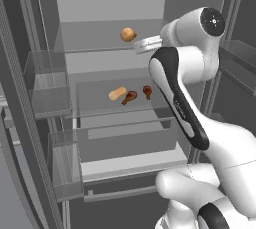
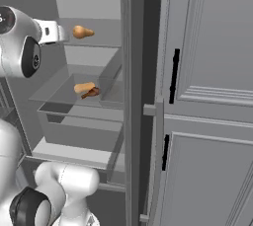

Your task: Place one squash and one chicken drumstick in each tupperware on the nearby counter, to pack two identical lunches.

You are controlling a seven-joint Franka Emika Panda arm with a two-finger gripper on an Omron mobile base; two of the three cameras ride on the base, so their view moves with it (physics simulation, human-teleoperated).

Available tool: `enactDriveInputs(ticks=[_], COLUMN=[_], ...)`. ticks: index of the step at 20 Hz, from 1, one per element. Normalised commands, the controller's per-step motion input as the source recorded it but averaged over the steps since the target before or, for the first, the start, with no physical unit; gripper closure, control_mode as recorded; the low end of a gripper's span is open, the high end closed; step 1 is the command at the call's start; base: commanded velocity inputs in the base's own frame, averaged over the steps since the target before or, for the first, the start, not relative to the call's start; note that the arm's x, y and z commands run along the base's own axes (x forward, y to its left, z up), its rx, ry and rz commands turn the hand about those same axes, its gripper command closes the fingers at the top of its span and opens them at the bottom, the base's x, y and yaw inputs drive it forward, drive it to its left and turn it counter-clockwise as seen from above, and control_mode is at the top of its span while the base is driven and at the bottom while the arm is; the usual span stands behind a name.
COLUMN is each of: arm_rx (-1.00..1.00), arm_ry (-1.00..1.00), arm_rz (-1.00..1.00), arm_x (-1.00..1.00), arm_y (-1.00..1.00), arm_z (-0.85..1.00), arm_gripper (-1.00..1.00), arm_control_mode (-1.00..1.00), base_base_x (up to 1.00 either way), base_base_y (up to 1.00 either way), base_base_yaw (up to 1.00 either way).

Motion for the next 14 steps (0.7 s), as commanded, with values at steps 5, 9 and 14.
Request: enactDriveInputs(ticks=[5, 9, 14], arm_rx=[0.01, 0.08, 0.1], arm_ry=[-0.12, 0.0, 0.04], arm_rz=[-0.01, 0.0, -0.01], arm_x=[0.4, 0.52, 0.38], arm_y=[0.02, -0.02, -0.05], arm_z=[0.14, 0.0, 0.02], arm_gripper=[-1.0, -1.0, -1.0], arm_control_mode=[-1.0, -1.0, -1.0], base_base_x=[0.0, 0.0, 0.0], base_base_y=[0.0, 0.0, 0.0], base_base_yaw=[0.0, 0.0, 0.0])
